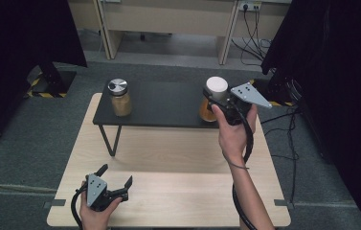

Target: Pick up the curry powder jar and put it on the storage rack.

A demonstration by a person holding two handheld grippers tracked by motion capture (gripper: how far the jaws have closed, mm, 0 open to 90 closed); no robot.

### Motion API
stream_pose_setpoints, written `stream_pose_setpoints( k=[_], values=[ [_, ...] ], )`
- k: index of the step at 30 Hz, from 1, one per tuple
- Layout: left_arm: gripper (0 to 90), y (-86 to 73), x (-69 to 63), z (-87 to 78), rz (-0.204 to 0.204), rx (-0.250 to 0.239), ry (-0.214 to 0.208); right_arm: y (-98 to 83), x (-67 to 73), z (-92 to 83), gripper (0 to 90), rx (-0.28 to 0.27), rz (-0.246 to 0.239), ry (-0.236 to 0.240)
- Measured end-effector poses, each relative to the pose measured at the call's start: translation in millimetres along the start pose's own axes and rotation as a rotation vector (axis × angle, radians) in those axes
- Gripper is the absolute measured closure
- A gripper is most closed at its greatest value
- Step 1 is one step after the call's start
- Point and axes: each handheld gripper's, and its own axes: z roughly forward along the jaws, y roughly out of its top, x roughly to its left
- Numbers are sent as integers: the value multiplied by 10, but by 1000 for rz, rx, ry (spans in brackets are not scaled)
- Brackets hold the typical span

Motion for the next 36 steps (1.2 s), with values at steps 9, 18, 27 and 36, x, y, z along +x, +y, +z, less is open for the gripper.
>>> stream_pose_setpoints(
  k=[9, 18, 27, 36],
  values=[
    [15, -2, 5, 7, 0, 3, 0, -51, -21, 85, 341, 20, -1, -15],
    [15, -8, -3, 12, 0, 6, -2, -66, -18, 122, 340, 28, 1, -20],
    [15, -12, -17, 14, 1, 8, -6, -136, -37, 127, 340, 6, 26, -23],
    [15, -13, -15, 16, 1, 9, -6, -160, -31, 128, 341, -2, 26, -25]
  ],
)
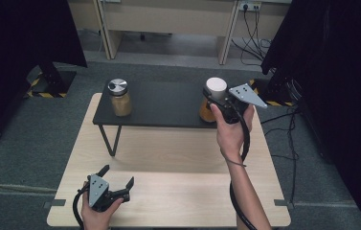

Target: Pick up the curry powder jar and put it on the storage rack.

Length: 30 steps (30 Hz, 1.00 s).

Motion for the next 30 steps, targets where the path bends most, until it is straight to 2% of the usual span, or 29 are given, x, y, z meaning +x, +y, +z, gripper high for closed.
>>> stream_pose_setpoints(
  k=[18, 19, 22, 24, 26, 30],
  values=[
    [15, -1, 1, 5, -1, 0, -1, 24, -4, -3, 337, 8, 2, 2],
    [15, 0, 2, 4, -1, 0, 0, 27, -5, -4, 320, 10, -1, 2],
    [15, 0, 7, 6, -1, 2, 1, -13, -16, 8, 153, 8, 19, 4],
    [15, -1, 7, 5, -3, 3, 1, -54, 15, 4, 65, -1, 22, -20],
    [15, 0, 6, 3, -1, 2, 1, -98, 38, -9, 27, -8, 17, -36],
    [15, -2, 5, 5, -2, 2, 1, -140, 53, -78, 24, -17, -11, -33]
  ],
)
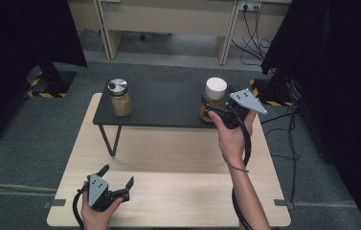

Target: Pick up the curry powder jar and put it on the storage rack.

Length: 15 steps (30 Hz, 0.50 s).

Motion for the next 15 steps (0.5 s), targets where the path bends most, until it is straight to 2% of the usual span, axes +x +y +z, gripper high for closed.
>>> stream_pose_setpoints(
  k=[7, 15],
  values=[
    [15, -3, -5, 1, 0, 2, 0, -33, 43, -196, 23, -23, -4, 0],
    [15, -6, -9, -11, -1, -1, 5, -165, 89, -513, 24, -6, -14, -6]
  ],
)
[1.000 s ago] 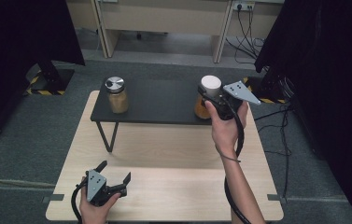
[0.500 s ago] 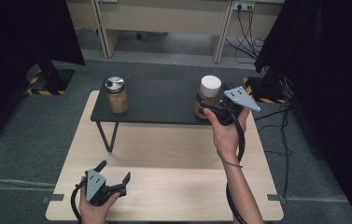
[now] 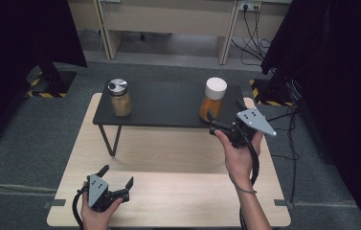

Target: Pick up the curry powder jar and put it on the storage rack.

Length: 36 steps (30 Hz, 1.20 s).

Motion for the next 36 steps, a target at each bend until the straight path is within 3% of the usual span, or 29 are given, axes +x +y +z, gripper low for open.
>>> stream_pose_setpoints(
  k=[8, 21, 36],
  values=[
    [15, -9, -18, 6, 5, 5, -2, -209, 13, -334, 23, 1, -2, 3],
    [15, -19, -16, 8, 3, 12, -1, -427, 87, -670, 24, 8, 0, 16],
    [15, -23, -26, 8, 1, 16, -4, -897, 183, -1046, 23, 64, 54, -7]
  ],
)
